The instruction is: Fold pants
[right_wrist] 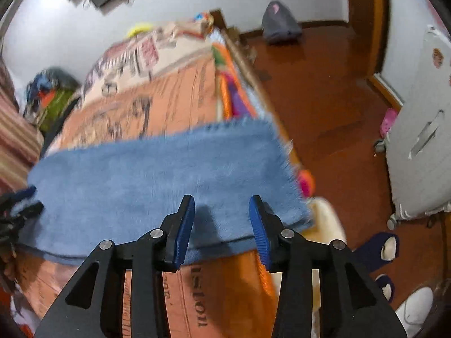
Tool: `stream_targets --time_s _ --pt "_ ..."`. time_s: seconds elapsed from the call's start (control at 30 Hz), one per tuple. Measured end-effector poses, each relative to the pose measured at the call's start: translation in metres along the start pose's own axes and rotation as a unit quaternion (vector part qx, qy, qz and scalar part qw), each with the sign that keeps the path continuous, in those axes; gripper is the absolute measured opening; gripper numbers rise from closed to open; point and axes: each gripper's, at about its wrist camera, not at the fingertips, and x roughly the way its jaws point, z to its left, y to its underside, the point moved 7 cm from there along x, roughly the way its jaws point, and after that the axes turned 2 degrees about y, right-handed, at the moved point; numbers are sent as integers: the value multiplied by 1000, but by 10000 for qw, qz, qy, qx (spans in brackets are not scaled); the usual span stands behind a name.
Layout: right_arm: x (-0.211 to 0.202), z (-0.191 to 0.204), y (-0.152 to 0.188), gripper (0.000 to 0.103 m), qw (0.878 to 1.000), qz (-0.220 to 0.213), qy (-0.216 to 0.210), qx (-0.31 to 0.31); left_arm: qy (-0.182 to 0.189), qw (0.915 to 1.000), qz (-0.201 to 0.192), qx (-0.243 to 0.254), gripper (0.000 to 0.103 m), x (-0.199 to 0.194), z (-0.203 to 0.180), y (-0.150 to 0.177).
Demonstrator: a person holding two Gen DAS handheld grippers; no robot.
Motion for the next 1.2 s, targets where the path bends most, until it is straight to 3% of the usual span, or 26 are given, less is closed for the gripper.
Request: stream_targets --time_s 0.1,0.23,0.5,0.7,0.8,1.03,1.2 --pt "-8 -5 4 39 10000 12 18 64 69 9999 -56 49 71 -8 -4 4" --pt "-29 -4 0 39 9998 22 211 -30 214 9986 -362 -325 70 -34 12 2" --pt "-74 77 -24 39 9952 -565 -51 -794 -437 9841 -1232 -1200 70 -123 127 6" --pt "-81 165 -42 41 9836 -849 -480 -1520 -1295 9637 -1345 -1908 70 -180 247 54" --pt "-81 218 -53 49 9748 -993 -732 -1859 -1586 9503 -1338 -2322 70 -208 308 85" --pt "-70 325 -60 49 9571 -1008 -1216 -2430 -2592 9157 -1282 -2790 70 -271 439 159" --pt "-55 395 -58 53 9434 -926 -1443 -2840 -2929 9046 -1054 -2912 70 -291 499 198"
